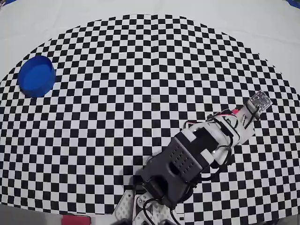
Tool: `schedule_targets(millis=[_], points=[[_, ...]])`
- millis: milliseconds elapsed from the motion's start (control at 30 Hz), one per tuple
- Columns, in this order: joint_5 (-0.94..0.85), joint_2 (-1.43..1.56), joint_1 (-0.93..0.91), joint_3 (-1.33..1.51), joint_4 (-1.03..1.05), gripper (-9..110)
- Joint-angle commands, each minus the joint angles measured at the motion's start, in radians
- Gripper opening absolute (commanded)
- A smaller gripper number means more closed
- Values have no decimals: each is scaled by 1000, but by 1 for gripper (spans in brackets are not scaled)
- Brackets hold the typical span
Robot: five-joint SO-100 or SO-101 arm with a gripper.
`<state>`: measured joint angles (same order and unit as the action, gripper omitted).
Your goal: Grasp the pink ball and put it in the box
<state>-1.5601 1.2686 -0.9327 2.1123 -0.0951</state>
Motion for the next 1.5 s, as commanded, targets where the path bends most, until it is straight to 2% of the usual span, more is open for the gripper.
schedule_targets(millis=[0, 1133, 1467], points=[[6, 87, -2, -17, -9, 0], [-5, 712, -37, 356, -8, 0], [-5, 750, 44, 365, -11, 0]])
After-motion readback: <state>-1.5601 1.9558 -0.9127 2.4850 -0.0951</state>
